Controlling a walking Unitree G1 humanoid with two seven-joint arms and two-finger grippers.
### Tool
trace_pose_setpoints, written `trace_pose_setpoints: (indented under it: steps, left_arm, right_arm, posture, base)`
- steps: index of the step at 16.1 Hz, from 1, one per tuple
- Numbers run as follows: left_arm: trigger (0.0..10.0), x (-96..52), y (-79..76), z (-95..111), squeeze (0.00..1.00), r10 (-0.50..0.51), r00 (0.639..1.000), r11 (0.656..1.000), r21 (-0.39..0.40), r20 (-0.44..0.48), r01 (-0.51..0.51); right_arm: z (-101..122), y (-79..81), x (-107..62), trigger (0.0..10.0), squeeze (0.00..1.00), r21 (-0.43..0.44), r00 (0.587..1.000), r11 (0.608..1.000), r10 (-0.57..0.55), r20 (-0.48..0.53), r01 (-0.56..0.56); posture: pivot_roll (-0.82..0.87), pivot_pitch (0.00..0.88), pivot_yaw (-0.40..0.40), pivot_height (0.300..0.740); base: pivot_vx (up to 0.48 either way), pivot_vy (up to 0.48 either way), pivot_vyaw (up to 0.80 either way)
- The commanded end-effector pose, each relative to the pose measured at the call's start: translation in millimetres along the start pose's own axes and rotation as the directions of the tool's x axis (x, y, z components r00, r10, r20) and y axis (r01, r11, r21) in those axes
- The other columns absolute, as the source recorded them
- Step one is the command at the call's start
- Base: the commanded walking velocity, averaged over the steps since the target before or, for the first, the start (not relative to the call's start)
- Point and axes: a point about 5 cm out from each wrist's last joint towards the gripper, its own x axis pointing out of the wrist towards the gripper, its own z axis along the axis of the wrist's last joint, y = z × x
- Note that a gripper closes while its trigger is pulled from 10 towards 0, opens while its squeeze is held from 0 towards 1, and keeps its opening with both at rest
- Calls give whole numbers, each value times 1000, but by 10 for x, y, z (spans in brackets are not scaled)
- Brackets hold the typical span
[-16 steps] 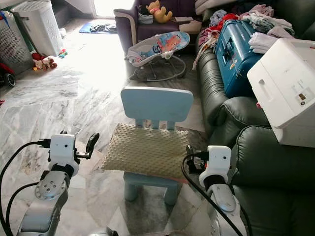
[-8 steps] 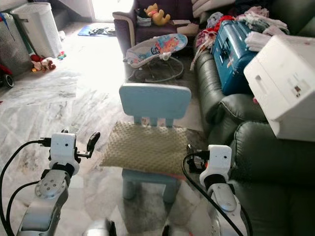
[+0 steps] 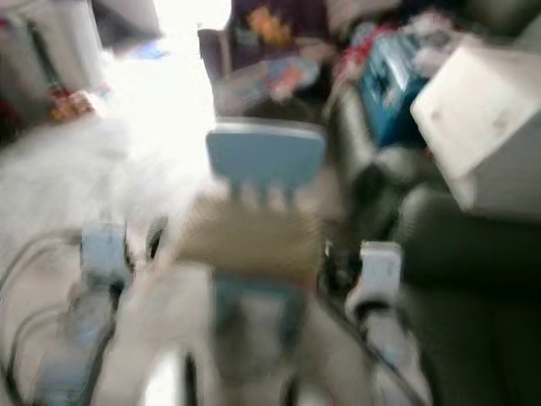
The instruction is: Move the pillow to the sofa
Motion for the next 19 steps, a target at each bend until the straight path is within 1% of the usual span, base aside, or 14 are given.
trace_pose_setpoints:
  steps: [1, 5, 7, 10, 17, 19]
  left_arm:
    - [10000, 49, 41, 97, 0, 6, 999, 1000, 18, 33, -7]
    - [10000, 39, 41, 97, 0, 21, 999, 1000, 23, 36, -22]
    - [10000, 43, 50, 107, 0, 37, 998, 998, 40, 47, -39]
    - [10000, 47, 40, 123, 0, 11, 999, 1000, 18, 47, -12]
    - [10000, 42, 43, 142, 0, 14, 998, 1000, 19, 54, -15]
    - [10000, 40, 30, 155, 0, 4, 998, 1000, 17, 62, -5]
  right_arm:
    - [-9, 47, 0, 10000, 0, 18, 1000, 1000, 18, -7, -18]
    - [-17, 47, -9, 10000, 0, 16, 1000, 1000, 23, -9, -23]
    - [-11, 53, 0, 10000, 0, 16, 1000, 1000, 27, -7, -27]
    - [32, 66, 42, 10000, 0, 19, 999, 999, 34, 5, -34]
    - [42, 76, 47, 10000, 0, 22, 999, 999, 39, 8, -39]
    - [43, 77, 49, 10000, 0, 24, 999, 999, 41, 10, -41]
  posture:
    - [-27, 7, -18, 636]
    - [-24, 4, -22, 591]
    - [-23, 4, -23, 577]
    - [-24, 6, -23, 577]
    - [-25, 16, -21, 577]
    - [-25, 16, -21, 577]
  base:
    - [0, 0, 0]
    - [0, 0, 0]
    - [0, 0, 0]
    - [0, 0, 0]
    - [0, 0, 0]
    - [257, 0, 0]
